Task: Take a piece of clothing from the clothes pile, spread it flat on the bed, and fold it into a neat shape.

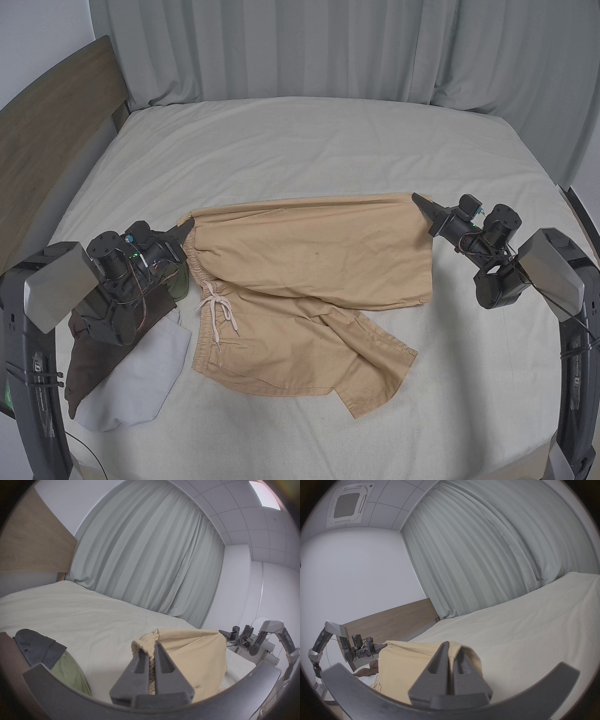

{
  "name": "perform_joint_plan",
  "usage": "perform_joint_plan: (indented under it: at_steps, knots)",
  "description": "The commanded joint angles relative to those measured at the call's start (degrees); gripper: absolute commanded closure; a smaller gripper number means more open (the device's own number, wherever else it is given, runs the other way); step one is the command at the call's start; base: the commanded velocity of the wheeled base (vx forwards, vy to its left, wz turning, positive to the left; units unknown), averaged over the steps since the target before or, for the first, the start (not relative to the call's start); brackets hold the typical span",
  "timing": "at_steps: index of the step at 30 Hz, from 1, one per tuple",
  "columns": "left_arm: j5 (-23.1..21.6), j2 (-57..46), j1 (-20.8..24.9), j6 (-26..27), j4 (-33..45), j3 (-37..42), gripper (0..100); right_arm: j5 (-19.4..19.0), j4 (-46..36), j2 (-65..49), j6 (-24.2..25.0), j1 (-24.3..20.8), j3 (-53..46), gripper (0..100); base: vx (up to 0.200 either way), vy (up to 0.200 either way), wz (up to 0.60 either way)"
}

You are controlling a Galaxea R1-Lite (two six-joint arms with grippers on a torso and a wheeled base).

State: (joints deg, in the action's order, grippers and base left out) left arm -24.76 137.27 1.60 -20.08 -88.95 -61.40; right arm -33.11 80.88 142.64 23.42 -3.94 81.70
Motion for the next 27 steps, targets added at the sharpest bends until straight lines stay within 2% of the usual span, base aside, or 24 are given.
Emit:
perform_joint_plan:
  at_steps: [1,13,27]
  knots:
    - [0.76,2.74,0.51,-1.19,-0.17,-2.49,100,-0.11,-1.78,2.82,-0.04,0.07,4.52,100,0.000,0.000,0.00]
    - [1.12,4.85,0.78,-1.19,-0.17,-5.48,100,0.41,-6.79,6.42,-0.13,-0.11,13.57,100,0.000,0.000,0.00]
    - [1.91,6.35,0.86,-1.37,-0.08,-7.59,100,0.50,-8.55,7.74,-0.30,-0.02,16.38,100,0.000,0.000,0.00]
